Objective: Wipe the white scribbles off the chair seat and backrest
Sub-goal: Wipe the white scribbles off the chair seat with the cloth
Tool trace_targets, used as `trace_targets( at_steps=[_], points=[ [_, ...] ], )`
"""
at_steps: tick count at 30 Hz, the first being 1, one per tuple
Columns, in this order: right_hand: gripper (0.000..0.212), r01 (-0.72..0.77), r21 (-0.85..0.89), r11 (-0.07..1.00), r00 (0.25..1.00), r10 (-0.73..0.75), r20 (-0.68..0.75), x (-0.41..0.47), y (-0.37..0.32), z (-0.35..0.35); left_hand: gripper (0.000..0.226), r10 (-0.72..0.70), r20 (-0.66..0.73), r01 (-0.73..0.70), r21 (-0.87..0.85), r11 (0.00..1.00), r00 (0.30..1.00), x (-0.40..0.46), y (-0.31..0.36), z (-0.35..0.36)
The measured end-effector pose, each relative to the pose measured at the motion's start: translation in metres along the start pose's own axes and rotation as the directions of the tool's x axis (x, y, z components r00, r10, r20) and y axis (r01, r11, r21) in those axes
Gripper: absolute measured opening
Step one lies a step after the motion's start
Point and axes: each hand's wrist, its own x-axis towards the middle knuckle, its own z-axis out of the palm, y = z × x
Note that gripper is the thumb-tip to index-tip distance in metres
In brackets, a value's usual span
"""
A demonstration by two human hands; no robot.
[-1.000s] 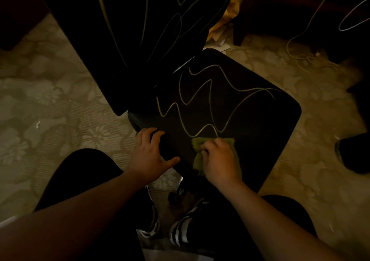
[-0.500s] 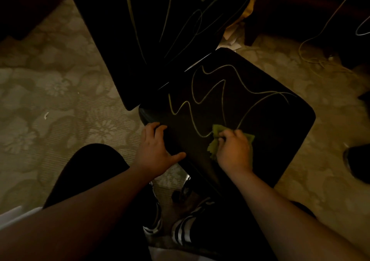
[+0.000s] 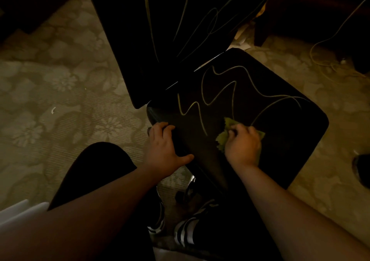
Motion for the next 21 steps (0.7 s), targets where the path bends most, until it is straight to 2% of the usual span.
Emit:
trace_targets(
  at_steps=[2, 4, 6, 8, 9, 11, 13, 15, 17, 19, 21],
  points=[
    [0.018, 0.068, -0.01, 0.998, 0.998, -0.068, 0.006, -0.009, -0.009, 0.004, 0.112, -0.007, 0.007, 0.007, -0.034, 0.999, 1.0, 0.0, 0.001, 0.001],
    [0.018, 0.265, 0.042, 0.963, 0.958, -0.268, 0.103, -0.026, -0.022, 0.01, 0.113, -0.015, 0.01, 0.015, -0.047, 0.999, 1.0, 0.001, 0.002, 0.001],
    [0.017, 0.474, 0.14, 0.869, 0.839, -0.495, 0.228, -0.04, -0.031, 0.014, 0.113, -0.017, 0.015, 0.018, -0.057, 0.998, 1.0, 0.002, 0.002, 0.002],
    [0.018, 0.611, 0.167, 0.774, 0.726, -0.632, 0.271, -0.045, -0.034, 0.014, 0.113, -0.01, 0.006, 0.01, -0.066, 0.998, 1.0, 0.002, 0.001, 0.003],
    [0.019, 0.628, 0.151, 0.763, 0.717, -0.643, 0.271, -0.042, -0.033, 0.012, 0.113, -0.009, 0.003, 0.009, -0.066, 0.998, 1.0, 0.002, 0.001, 0.003],
    [0.021, 0.56, 0.095, 0.823, 0.799, -0.567, 0.203, -0.033, -0.026, 0.011, 0.114, -0.018, 0.009, 0.018, -0.071, 0.997, 1.0, 0.002, 0.0, 0.002],
    [0.021, 0.374, 0.071, 0.925, 0.922, -0.379, 0.075, -0.018, -0.015, 0.009, 0.115, -0.036, 0.014, 0.037, -0.103, 0.994, 0.999, 0.003, 0.0, 0.0],
    [0.023, 0.241, 0.119, 0.963, 0.97, -0.242, -0.007, -0.007, -0.007, 0.01, 0.115, -0.059, 0.013, 0.06, -0.134, 0.989, 0.998, 0.004, 0.002, -0.002],
    [0.026, 0.246, 0.141, 0.959, 0.969, -0.248, -0.004, -0.005, -0.005, 0.015, 0.115, -0.072, 0.005, 0.072, -0.13, 0.989, 0.997, 0.005, 0.004, -0.002],
    [0.034, 0.323, 0.14, 0.936, 0.94, -0.335, 0.07, -0.012, -0.011, 0.019, 0.116, -0.081, -0.004, 0.08, -0.119, 0.99, 0.997, 0.005, 0.006, 0.0],
    [0.044, 0.484, 0.153, 0.862, 0.841, -0.506, 0.191, -0.023, -0.02, 0.021, 0.116, -0.084, -0.004, 0.083, -0.11, 0.99, 0.996, 0.005, 0.005, 0.001]
  ],
)
